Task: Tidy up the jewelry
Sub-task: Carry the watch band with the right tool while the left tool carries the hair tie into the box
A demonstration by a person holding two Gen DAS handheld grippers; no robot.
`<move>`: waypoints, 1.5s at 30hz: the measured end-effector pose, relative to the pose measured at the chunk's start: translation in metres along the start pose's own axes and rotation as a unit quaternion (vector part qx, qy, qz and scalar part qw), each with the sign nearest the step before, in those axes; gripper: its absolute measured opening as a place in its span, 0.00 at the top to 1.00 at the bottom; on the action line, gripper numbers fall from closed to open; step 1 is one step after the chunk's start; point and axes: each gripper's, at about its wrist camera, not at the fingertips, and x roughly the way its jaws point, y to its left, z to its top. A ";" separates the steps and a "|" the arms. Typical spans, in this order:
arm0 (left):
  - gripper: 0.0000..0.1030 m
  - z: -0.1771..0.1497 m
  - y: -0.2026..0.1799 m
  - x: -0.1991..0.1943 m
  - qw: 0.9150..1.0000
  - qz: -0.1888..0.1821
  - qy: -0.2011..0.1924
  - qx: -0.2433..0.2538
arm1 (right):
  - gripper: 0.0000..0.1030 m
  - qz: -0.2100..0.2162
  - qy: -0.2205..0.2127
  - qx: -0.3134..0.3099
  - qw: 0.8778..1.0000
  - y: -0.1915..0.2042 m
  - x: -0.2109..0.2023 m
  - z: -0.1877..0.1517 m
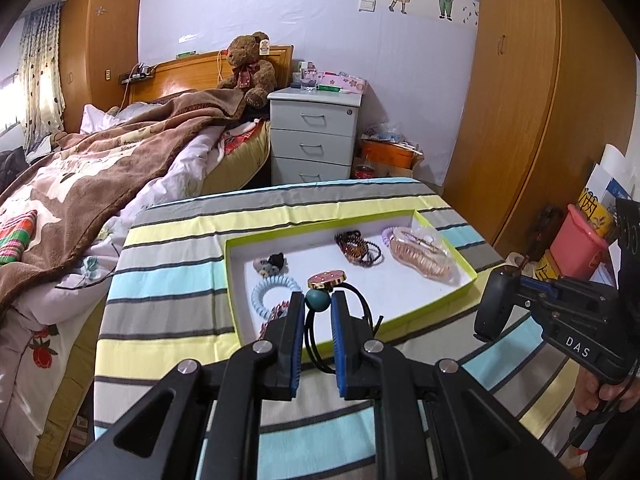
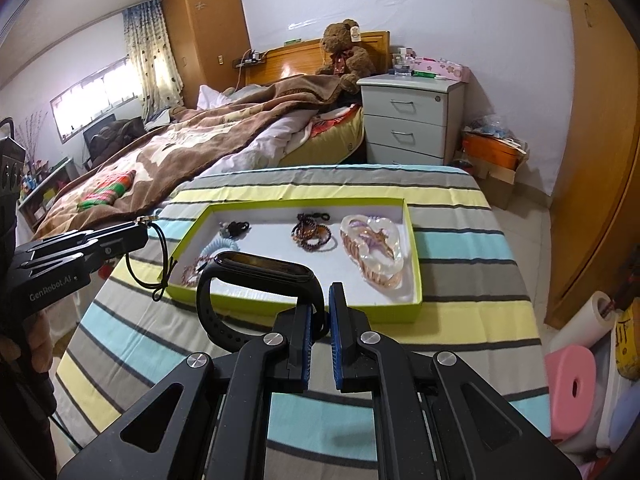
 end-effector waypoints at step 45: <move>0.87 0.036 0.014 0.141 0.995 -0.040 0.082 -0.038 | 0.92 -0.067 0.126 -0.075 0.987 0.014 0.117 0.020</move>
